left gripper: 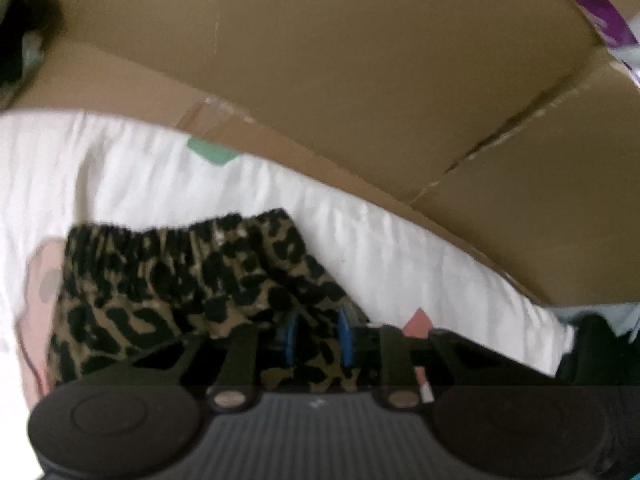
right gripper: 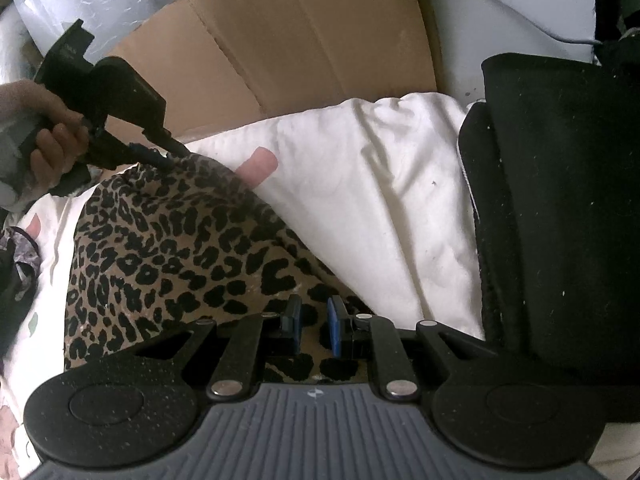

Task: Fold clothes

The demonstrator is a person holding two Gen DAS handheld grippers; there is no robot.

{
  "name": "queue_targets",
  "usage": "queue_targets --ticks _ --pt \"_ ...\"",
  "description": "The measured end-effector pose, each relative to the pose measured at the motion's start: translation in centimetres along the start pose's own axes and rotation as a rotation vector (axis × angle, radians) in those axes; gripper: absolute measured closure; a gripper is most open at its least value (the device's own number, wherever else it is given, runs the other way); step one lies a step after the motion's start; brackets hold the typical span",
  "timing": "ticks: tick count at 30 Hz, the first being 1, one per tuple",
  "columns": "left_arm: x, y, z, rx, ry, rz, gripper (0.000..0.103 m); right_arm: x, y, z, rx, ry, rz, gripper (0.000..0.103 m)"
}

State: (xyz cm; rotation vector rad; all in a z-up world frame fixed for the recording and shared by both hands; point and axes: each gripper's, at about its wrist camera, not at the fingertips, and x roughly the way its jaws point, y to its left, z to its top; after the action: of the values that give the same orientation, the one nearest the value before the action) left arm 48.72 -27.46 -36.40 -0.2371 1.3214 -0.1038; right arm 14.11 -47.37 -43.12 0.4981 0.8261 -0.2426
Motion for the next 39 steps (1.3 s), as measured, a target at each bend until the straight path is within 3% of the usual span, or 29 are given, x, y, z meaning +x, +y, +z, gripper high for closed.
queue_targets --ticks 9,16,18,21,39 --pt "2.0 0.8 -0.8 -0.060 0.032 -0.010 0.075 -0.4 0.6 0.4 -0.042 -0.030 0.001 0.089" --pt "3.0 0.3 -1.4 -0.067 0.024 -0.002 0.078 -0.1 -0.1 0.0 -0.057 -0.014 -0.045 0.089" --pt "3.0 0.0 -1.8 -0.093 0.025 0.021 0.095 -0.1 -0.3 -0.3 -0.054 -0.009 -0.051 0.089" --pt "2.6 0.1 -2.1 -0.120 0.036 0.013 0.102 -0.1 -0.3 -0.7 -0.058 -0.005 -0.056 0.089" --pt "-1.8 -3.7 -3.7 -0.094 -0.041 -0.091 0.103 -0.4 -1.1 -1.7 -0.064 -0.010 -0.064 0.086"
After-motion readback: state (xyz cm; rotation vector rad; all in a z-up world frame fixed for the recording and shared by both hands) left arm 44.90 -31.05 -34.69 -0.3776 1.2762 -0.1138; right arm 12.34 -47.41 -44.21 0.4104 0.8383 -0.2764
